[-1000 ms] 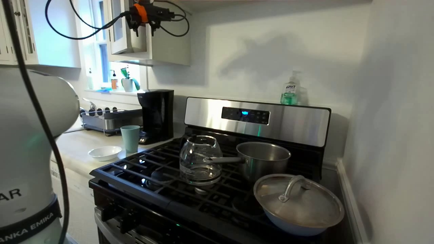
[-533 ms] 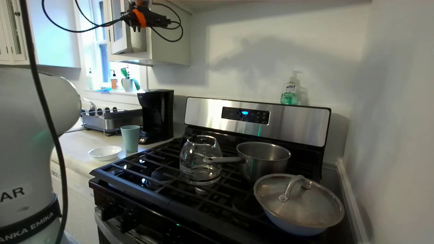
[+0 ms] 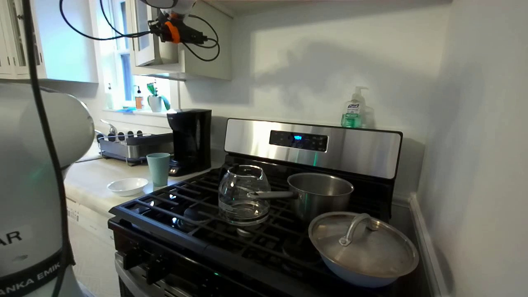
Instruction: Open the top wall cupboard door
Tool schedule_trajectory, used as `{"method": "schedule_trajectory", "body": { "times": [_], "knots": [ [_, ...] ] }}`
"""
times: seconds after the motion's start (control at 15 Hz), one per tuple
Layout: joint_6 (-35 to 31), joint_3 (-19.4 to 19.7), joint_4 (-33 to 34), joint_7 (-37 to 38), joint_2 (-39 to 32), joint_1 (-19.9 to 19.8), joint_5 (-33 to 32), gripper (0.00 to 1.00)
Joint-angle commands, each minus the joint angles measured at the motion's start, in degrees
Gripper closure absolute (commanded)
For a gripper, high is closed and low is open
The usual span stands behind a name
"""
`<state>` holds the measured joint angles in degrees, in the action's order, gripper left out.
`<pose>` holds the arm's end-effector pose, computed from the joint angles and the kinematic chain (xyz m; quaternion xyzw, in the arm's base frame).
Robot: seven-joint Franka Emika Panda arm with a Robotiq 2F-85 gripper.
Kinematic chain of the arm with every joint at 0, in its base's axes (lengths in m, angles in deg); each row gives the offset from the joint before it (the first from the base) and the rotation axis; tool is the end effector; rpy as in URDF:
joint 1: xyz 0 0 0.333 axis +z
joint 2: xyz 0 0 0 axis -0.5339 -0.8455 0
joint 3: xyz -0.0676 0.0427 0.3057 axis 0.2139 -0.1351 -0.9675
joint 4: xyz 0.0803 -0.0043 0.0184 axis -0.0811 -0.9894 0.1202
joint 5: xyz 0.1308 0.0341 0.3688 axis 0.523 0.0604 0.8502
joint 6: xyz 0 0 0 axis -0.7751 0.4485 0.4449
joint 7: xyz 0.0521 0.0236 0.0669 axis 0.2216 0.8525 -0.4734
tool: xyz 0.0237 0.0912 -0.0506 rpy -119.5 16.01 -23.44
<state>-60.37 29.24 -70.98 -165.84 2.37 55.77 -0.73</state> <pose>0.4720 0.2049 0.6653 -0.6566 -0.4829 -0.5043 0.2850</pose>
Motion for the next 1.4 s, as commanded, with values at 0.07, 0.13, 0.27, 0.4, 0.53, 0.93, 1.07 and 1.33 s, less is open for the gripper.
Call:
{"method": "schedule_trajectory", "body": {
  "times": [0.07,0.13,0.27,0.4,0.53,0.93,1.07,1.33],
  "knots": [
    [7.04,-3.87,3.19,-1.15,-2.1,-5.2,3.24,1.0],
    [8.17,-4.36,3.57,-1.18,-2.31,-5.82,3.44,1.0],
    [11.24,-4.79,4.19,-1.66,-2.61,-6.75,4.26,1.0],
    [14.97,-5.16,4.88,-1.92,-3.1,-7.34,4.69,1.0],
    [18.44,-5.63,5.82,-2.36,-3.79,-7.78,5.08,1.0],
    [25.16,-8.08,9.46,-4.37,-7.51,-7.97,7.74,1.0],
    [27.23,-8.88,10.83,-4.8,-9.0,-7.99,8.38,1.0],
    [30.66,-10.57,14.26,-4.71,-12.17,-7.74,8.06,1.0]
  ]
}}
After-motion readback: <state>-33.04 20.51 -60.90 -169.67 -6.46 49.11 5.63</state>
